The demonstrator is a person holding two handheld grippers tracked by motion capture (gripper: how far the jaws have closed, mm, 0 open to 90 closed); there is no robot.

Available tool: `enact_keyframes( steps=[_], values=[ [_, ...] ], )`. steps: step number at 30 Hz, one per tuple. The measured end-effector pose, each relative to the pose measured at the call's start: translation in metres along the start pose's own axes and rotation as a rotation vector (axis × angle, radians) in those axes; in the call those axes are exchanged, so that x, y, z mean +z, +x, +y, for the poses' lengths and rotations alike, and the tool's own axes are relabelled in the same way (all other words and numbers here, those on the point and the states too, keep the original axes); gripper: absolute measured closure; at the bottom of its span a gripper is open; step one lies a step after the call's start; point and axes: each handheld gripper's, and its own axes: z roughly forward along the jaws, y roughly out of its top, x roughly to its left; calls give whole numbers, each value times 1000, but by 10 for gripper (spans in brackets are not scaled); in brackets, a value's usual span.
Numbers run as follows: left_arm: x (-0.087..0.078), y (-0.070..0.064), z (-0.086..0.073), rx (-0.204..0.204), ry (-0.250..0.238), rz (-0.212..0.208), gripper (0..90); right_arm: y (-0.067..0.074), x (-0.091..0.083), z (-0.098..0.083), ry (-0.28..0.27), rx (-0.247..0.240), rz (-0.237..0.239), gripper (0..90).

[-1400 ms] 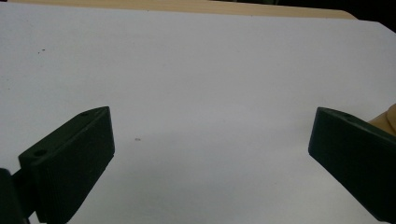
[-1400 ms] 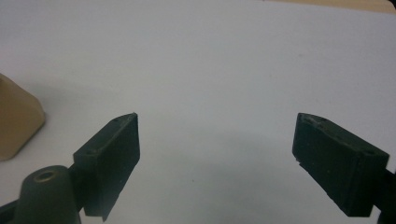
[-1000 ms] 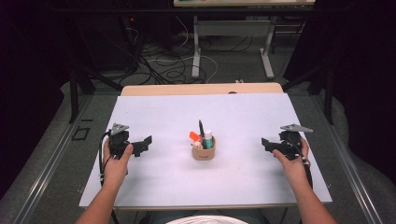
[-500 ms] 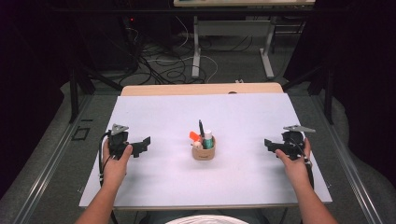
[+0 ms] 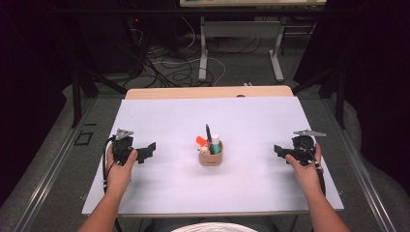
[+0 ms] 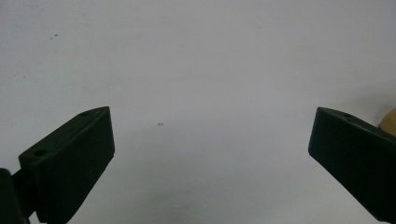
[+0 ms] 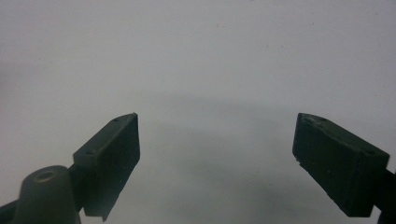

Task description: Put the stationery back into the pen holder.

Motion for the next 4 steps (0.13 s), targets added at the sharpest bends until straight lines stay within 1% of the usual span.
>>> enact_keyframes(
  steps=[4],
  values=[
    [1, 1, 0, 2, 1, 2, 4, 0, 1, 0, 6, -4, 1, 146]
  ],
)
